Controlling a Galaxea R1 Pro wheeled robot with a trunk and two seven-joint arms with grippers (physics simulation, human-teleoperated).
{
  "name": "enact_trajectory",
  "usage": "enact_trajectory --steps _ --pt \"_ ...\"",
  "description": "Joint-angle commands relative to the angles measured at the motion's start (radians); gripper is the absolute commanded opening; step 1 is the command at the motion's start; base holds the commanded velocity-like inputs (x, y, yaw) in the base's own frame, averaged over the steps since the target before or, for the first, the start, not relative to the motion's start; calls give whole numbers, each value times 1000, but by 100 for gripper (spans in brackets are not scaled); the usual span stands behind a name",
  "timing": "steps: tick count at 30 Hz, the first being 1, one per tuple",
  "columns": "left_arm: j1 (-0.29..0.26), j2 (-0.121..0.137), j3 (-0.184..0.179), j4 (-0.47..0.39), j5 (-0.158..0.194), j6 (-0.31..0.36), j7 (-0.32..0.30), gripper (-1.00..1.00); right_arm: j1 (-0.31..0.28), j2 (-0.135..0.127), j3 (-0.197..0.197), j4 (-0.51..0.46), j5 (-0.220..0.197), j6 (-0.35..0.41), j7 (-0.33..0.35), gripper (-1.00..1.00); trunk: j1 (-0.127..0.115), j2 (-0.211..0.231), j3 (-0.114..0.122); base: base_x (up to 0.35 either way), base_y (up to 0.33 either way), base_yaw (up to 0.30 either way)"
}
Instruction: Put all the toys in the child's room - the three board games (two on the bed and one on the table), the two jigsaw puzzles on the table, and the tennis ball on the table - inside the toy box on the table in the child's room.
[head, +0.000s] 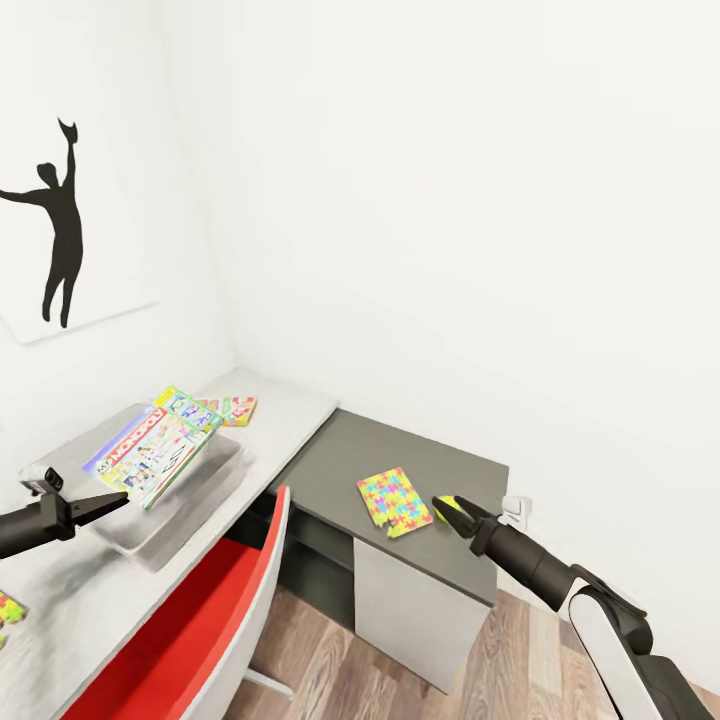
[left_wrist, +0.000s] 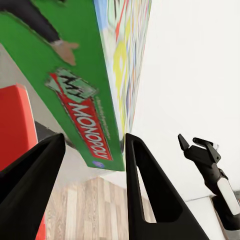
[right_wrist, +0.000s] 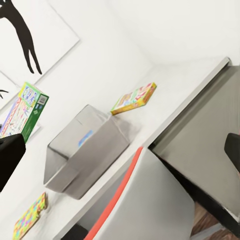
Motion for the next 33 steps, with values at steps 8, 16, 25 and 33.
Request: enact_trajectory --steps 8,16,25,33 --pt "-1 -1 0 0 0 10 -4 -100 -1 -1 1 0 -10 8 -2 100 1 -2 -2 224 5 0" --pt "-1 -4 0 0 -1 9 -4 -100 -1 -1 1 0 -10 8 -2 100 1 -2 -2 277 0 -9" --pt "-1 -4 -1 0 -2 9 -4 -100 -1 -1 2 0 -10 8 -2 100 1 -2 -1 185 22 -13" --pt "-1 -4 -2 0 -9 15 -4 -100 -1 -1 0 0 -10 8 -2 100 1 -2 -1 26 15 0"
